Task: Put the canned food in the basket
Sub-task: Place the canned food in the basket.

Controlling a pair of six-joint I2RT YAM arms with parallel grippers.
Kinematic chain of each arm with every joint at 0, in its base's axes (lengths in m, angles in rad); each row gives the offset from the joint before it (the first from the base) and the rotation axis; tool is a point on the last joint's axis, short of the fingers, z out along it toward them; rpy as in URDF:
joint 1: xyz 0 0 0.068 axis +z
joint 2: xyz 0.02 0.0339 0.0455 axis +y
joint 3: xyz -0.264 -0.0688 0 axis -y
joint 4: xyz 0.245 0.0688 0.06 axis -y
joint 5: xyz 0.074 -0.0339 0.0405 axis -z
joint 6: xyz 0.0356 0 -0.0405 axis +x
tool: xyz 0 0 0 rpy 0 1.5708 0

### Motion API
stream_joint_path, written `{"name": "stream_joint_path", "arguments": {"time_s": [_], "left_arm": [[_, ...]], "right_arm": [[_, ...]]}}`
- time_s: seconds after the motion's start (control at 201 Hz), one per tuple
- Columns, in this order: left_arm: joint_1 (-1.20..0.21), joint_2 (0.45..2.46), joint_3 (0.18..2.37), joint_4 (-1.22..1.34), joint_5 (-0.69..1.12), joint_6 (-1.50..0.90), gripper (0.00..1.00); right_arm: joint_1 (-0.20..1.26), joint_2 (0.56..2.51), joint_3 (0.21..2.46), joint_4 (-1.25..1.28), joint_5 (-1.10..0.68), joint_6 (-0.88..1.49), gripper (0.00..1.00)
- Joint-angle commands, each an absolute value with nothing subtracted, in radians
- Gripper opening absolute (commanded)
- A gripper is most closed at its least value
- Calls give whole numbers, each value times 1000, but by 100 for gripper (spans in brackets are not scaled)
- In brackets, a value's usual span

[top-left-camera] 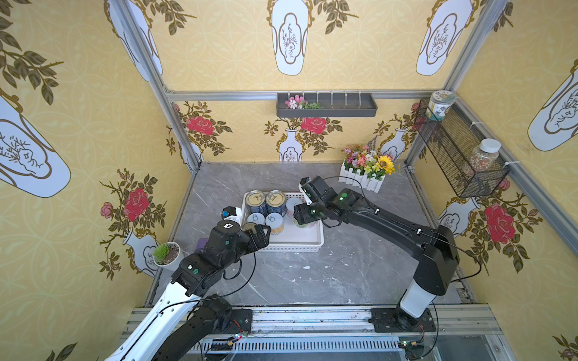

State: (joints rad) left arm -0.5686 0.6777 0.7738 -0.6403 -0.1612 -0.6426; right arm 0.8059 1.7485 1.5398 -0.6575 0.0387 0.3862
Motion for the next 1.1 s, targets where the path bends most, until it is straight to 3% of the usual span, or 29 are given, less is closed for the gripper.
{"name": "stream_joint_path", "arguments": {"time_s": [0.0, 1.096], "left_arm": [[-567, 680, 776, -643, -162, -634, 100], [-566, 677, 776, -643, -163, -635, 100]], "right_arm": [[826, 1792, 1572, -604, 28, 390, 71], [828, 2062, 1703, -655, 29, 389, 71]]}}
